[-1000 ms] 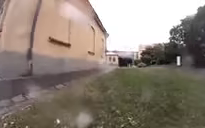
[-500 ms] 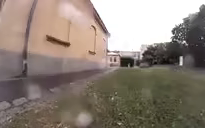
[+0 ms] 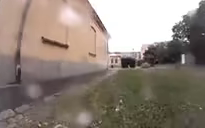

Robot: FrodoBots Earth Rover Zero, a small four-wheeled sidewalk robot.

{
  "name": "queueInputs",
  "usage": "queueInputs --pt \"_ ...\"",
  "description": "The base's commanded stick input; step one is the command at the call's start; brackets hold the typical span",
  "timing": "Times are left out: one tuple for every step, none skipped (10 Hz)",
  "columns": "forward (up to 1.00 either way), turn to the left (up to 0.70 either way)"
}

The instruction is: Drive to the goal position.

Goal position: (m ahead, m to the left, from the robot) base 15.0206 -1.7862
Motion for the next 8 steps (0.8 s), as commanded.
queueInputs --pt "0.85 -0.34" --pt "0.85 -0.34" --pt "0.85 -0.34" --pt "0.85 -0.34" --pt "0.85 -0.34" --pt "0.85 -0.34" --pt "0.85 -0.34" --pt "0.85 0.00"
